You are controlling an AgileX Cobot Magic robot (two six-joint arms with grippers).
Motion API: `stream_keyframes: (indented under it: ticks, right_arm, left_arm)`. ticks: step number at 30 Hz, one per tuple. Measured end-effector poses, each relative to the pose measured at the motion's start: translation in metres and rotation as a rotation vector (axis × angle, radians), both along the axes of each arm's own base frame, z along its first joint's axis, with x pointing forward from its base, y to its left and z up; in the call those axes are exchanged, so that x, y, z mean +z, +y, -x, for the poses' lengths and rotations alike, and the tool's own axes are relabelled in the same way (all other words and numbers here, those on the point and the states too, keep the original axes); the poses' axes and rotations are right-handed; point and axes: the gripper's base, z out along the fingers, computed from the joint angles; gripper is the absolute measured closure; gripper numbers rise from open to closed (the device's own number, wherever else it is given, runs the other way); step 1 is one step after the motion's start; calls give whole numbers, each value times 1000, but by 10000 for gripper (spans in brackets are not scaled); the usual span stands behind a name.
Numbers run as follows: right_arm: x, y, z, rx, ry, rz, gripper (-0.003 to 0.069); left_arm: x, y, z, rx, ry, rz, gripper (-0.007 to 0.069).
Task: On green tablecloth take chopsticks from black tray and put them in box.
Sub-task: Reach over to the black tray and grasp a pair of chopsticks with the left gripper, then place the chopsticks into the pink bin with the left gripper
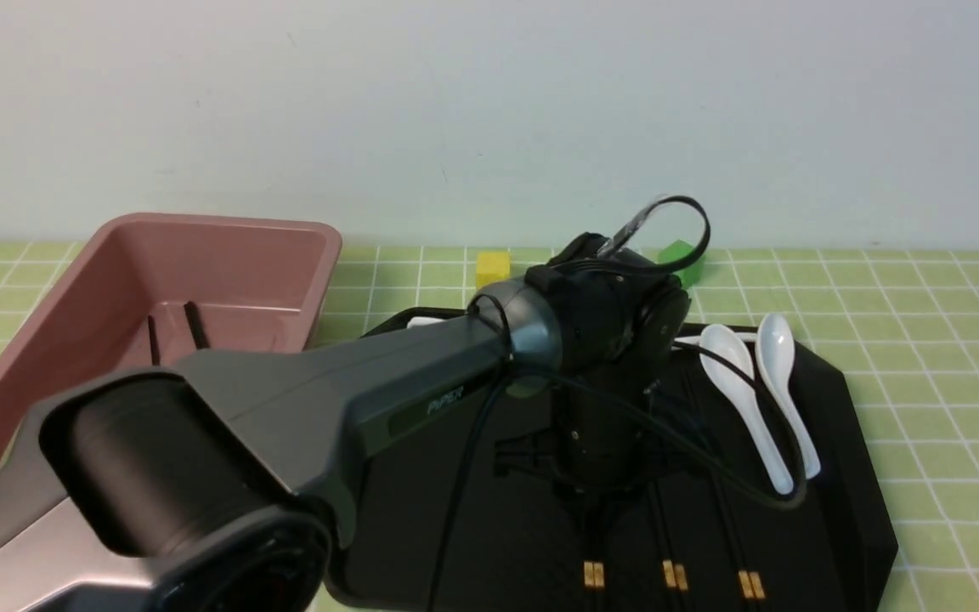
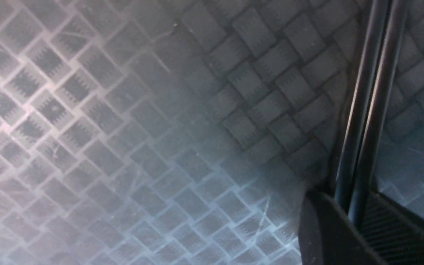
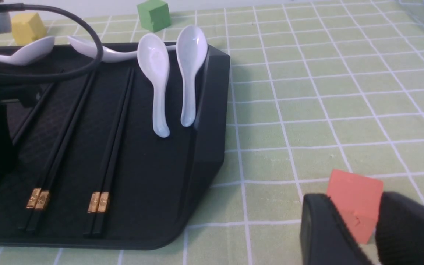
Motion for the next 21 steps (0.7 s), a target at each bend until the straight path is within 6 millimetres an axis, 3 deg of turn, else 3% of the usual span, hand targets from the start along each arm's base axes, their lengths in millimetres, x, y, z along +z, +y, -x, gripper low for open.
stream_keyframes:
  ticks: [4,9,10,11,13,17,19,21]
  right_arm:
    - [0,0,0,0,0,0,419]
    - [0,0,0,0,0,0,419]
    - [0,0,0,0,0,0,419]
    - [0,0,0,0,0,0,419]
    - [0,0,0,0,0,0,419]
    - [0,0,0,0,0,0,419]
    - [0,0,0,0,0,0,419]
    - [0,0,0,0,0,0,419]
  left_arm:
    - [11,1,1,-7,-13,12,515]
    - [87,15,8,-13,-118,113,515]
    - [113,25,11,-17,-155,140,515]
    - [139,39,12,-26,-197,155,515]
    - [170,62,13,-37,-257,153,515]
    - [226,135,6,28,-420,107,515]
    - [240,182,6,109,-444,88,515]
    - [237,212,6,167,-419,65,515]
